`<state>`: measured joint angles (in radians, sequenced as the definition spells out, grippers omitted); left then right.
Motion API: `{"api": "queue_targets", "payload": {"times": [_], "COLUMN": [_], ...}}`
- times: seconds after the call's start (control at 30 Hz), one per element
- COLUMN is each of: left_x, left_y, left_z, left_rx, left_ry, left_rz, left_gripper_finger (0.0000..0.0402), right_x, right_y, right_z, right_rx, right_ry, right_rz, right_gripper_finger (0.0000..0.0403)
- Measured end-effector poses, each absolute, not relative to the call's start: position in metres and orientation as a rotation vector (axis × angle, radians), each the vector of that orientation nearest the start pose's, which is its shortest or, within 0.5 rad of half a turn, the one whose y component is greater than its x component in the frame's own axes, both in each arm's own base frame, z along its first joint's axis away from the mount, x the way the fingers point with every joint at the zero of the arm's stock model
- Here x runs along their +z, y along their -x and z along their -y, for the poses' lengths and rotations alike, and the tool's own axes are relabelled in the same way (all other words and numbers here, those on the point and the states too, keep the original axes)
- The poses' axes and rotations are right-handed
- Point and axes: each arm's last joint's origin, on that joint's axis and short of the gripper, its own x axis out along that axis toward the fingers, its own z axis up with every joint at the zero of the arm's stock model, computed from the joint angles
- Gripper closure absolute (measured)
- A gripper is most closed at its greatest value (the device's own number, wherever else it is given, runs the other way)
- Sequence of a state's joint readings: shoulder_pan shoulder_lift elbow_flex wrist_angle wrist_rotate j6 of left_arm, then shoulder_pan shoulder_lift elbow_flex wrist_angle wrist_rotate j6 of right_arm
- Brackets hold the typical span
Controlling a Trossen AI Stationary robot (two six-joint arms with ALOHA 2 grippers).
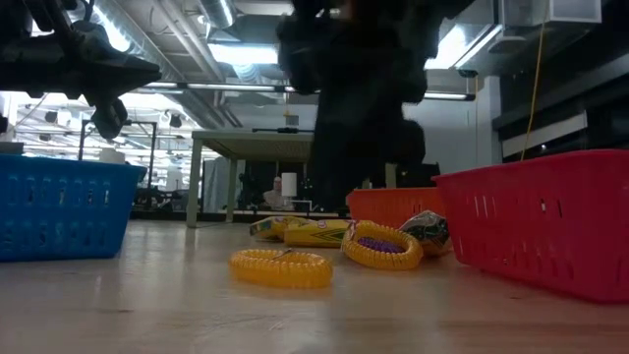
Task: Pick & Place Office Desk Supplies
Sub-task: Put the violet spring keychain into the red bin
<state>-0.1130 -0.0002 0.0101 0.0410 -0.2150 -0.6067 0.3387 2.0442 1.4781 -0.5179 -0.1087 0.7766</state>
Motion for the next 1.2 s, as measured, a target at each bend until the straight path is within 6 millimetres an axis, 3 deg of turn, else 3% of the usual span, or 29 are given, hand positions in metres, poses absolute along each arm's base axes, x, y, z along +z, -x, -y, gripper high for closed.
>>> {"api": "queue_targets", "payload": {"times": [0.17, 0.27, 0.67, 0.9, 1.0, 1.2], "left_x": [0.171, 0.171, 0.171, 0.171, 0.171, 0.171], "left_y": [-0.096, -0.096, -0.096, -0.096, -0.096, -0.096], "left_z": [0.005, 0.005, 0.005, 0.005, 0.005, 0.005], "left_rx": [0.084, 0.084, 0.084, 0.084, 0.084, 0.084], "left_ry": [0.614, 0.614, 0.614, 0.614, 0.614, 0.614], "left_rz": [0.08, 0.08, 0.08, 0.08, 0.08, 0.08], "left_gripper_finger": [0.037, 0.037, 0.037, 0.037, 0.037, 0.037], "right_x": [0.203, 0.204, 0.161, 0.156, 0.155, 0.156], "right_y": [-0.394, -0.391, -0.401, -0.404, -0.405, -0.405], "right_z": [-0.134, -0.133, -0.136, -0.13, -0.127, -0.125], "right_rx": [-0.058, -0.046, -0.051, -0.086, -0.099, -0.108], "right_ry": [-0.41, -0.348, -0.339, -0.341, -0.34, -0.361], "right_rz": [-1.257, -1.288, -1.375, -1.374, -1.371, -1.372], "right_gripper_finger": [0.0268, 0.0268, 0.0268, 0.027, 0.0291, 0.039]}}
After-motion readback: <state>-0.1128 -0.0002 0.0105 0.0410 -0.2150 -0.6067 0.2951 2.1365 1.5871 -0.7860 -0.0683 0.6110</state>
